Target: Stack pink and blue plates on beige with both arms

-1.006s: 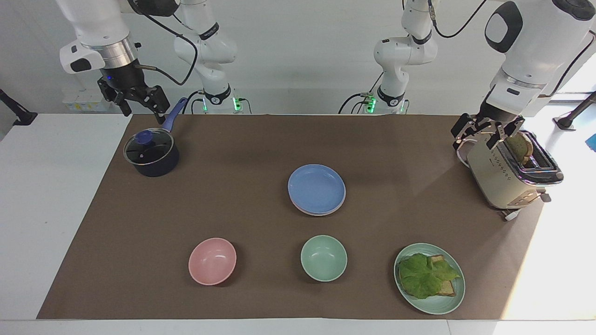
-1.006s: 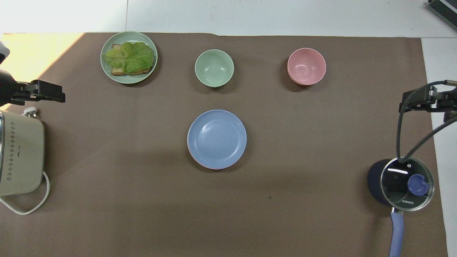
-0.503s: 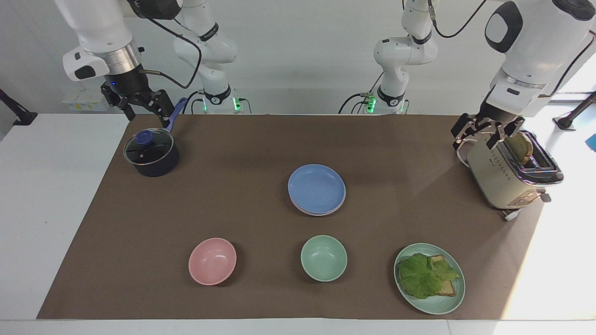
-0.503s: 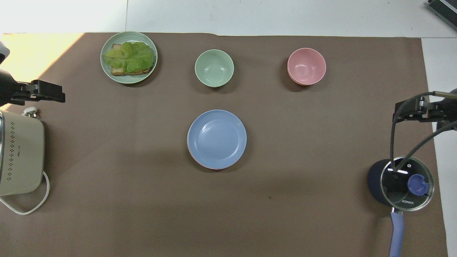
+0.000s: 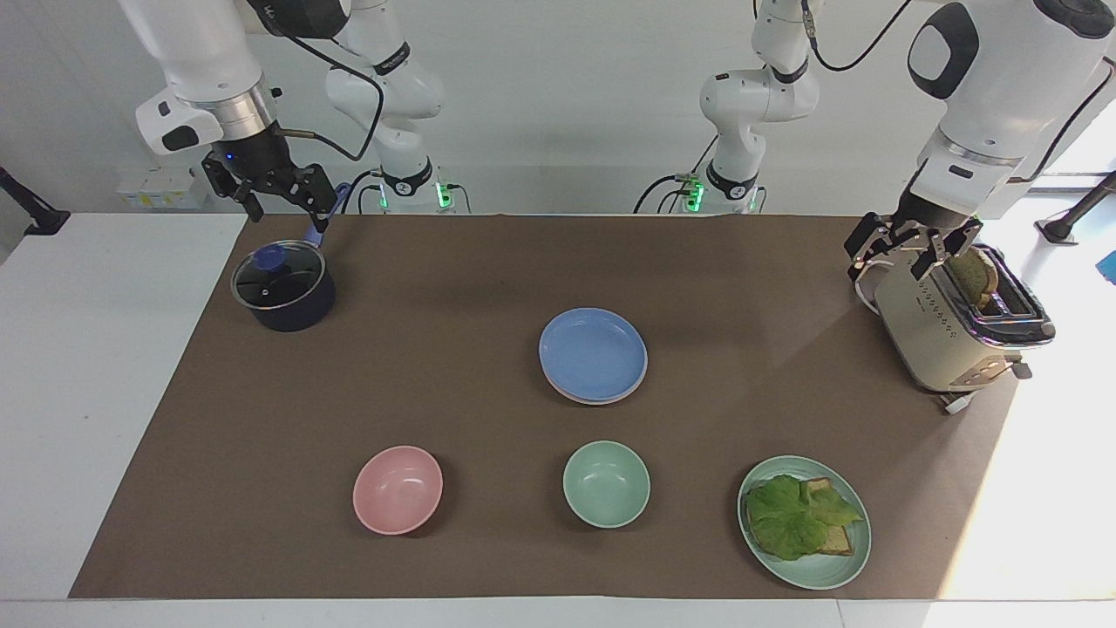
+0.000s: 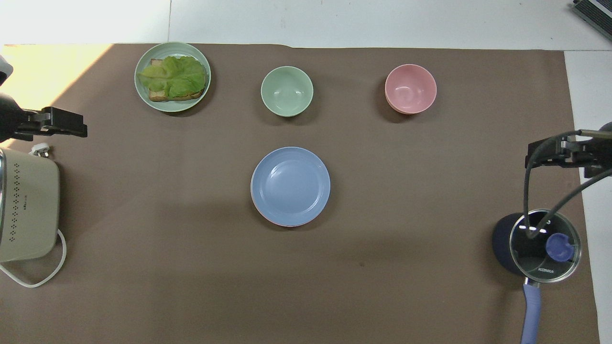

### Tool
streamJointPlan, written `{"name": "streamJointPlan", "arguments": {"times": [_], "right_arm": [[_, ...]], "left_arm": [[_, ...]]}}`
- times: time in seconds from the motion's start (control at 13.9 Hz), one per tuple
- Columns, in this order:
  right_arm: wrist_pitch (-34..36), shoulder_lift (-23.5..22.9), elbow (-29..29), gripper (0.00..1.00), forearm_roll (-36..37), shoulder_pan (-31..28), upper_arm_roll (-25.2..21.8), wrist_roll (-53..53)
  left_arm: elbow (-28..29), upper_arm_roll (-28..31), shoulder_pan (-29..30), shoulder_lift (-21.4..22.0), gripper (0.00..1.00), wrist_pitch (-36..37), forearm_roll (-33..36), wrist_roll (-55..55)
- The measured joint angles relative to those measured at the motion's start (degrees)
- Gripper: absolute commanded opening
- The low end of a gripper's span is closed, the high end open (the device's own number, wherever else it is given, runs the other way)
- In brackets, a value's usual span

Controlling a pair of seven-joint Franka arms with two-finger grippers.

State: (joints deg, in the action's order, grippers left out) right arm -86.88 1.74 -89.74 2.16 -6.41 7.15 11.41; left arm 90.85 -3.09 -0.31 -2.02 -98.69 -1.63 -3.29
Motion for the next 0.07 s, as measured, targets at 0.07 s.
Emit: {"name": "streamJointPlan", "arguments": {"times": [0.07], "right_arm": [[-0.03,0.00,-0.01,1.00,-0.01,0.01,0.00,0.00]], "left_arm": [[0.00,0.00,0.00,0.00,1.00,0.00,0.00,0.00]]}}
